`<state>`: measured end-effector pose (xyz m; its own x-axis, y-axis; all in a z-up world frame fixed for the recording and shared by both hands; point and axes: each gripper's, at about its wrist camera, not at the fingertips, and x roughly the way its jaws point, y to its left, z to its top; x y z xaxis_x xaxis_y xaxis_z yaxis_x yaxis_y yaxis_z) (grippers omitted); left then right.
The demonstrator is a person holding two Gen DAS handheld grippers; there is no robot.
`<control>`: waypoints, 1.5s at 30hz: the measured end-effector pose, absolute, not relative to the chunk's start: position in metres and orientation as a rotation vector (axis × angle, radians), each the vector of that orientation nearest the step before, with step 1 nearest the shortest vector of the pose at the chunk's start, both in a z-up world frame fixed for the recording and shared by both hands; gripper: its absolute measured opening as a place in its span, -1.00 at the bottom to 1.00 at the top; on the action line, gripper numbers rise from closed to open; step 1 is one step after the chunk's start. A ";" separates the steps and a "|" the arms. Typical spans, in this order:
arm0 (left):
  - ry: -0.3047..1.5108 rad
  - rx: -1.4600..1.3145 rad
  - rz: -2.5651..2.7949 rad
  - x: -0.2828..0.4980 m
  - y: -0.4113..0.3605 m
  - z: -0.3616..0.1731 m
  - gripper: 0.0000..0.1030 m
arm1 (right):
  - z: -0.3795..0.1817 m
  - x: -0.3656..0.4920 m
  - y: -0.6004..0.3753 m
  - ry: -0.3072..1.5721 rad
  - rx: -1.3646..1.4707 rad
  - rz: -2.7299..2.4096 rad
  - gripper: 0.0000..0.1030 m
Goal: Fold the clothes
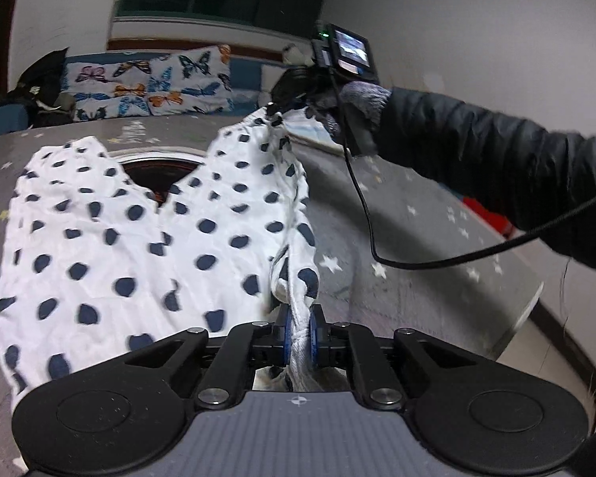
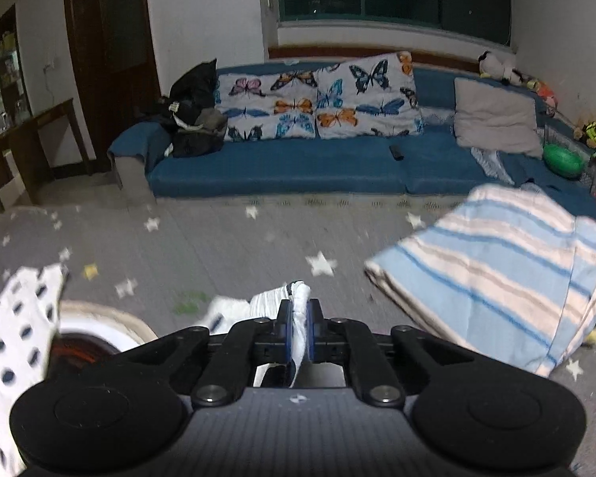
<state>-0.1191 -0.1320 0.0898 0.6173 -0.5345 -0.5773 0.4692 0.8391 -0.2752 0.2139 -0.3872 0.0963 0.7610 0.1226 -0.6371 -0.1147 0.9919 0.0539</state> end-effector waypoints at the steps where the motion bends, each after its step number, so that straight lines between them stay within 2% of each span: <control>1: 0.688 -0.121 -0.575 -0.121 -0.125 0.092 -0.82 | 0.103 0.215 -0.380 0.686 0.009 0.129 -0.88; 9: 0.641 -0.264 -0.538 -0.138 -0.070 0.102 -0.82 | 0.142 0.228 -0.304 0.634 -0.017 0.164 -0.88; 15: 0.632 -0.345 -0.490 -0.152 -0.033 0.102 -0.82 | 0.146 0.242 -0.223 0.632 -0.045 0.205 -0.88; 23: 0.641 -0.430 -0.410 -0.167 0.010 0.096 -0.82 | 0.130 0.250 -0.117 0.649 -0.107 0.286 -0.88; 31: 0.680 -0.471 -0.343 -0.175 0.026 0.084 -0.82 | 0.091 0.255 -0.045 0.701 -0.143 0.354 -0.88; 35: 0.700 -0.474 -0.315 -0.178 0.027 0.080 -0.80 | 0.074 0.257 -0.032 0.746 -0.091 0.425 -0.79; 41: 0.717 -0.450 -0.301 -0.180 0.026 0.081 -0.72 | 0.081 0.249 -0.040 0.756 -0.124 0.488 -0.68; 43: 0.714 -0.438 -0.298 -0.179 0.027 0.082 -0.63 | 0.086 0.244 -0.044 0.762 -0.167 0.502 -0.65; 45: 0.710 -0.425 -0.287 -0.179 0.028 0.083 -0.40 | 0.090 0.234 -0.050 0.766 -0.214 0.514 -0.51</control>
<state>-0.1786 0.0278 0.0826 0.7249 -0.3935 -0.5653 0.1106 0.8766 -0.4684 0.2336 -0.0497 0.0897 0.6054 0.3642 -0.7077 -0.5164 0.8563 -0.0011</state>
